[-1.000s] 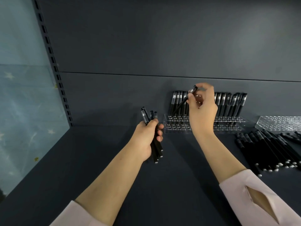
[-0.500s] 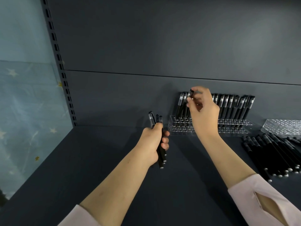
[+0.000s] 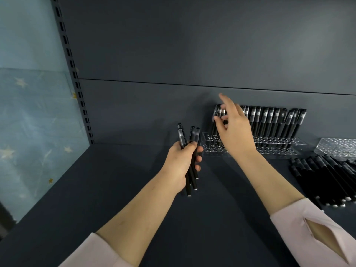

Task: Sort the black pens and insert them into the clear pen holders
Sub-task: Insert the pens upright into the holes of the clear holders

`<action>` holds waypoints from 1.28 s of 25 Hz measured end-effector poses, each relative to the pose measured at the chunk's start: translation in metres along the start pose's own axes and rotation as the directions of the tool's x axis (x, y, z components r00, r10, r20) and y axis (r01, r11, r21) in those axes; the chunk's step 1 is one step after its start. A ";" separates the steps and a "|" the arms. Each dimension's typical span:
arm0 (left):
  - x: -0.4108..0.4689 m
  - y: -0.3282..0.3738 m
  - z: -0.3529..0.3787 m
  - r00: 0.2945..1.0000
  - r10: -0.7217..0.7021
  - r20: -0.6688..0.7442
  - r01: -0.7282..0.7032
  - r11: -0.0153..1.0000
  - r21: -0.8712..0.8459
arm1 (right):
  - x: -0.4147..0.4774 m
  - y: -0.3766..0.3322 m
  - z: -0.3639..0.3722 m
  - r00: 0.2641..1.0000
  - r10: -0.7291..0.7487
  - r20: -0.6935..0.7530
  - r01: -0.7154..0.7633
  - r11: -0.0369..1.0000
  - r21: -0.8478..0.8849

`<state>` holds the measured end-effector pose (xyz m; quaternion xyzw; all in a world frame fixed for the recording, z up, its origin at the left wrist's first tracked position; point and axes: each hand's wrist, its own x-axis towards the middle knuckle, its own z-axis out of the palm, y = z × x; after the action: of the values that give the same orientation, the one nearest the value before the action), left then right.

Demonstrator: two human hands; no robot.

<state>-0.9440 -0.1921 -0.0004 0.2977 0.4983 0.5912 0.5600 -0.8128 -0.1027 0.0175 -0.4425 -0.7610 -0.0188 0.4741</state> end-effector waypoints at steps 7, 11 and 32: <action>-0.001 -0.003 0.000 1.000 0.002 0.001 -0.002 1.000 0.024 | 0.004 0.012 0.008 0.996 -0.091 0.014 0.092 0.986 -0.138; -0.002 -0.002 0.000 1.000 0.001 0.025 -0.002 1.000 0.023 | 0.002 0.012 0.006 0.994 -0.103 0.035 0.108 0.976 -0.188; -0.008 0.000 0.026 0.990 0.141 0.021 -0.142 0.989 0.044 | 0.003 0.010 -0.043 0.871 0.278 0.405 -0.490 0.537 0.687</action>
<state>-0.9192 -0.1929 0.0096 0.3502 0.4843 0.6154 0.5139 -0.7765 -0.1139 0.0397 -0.3523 -0.6292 0.4687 0.5102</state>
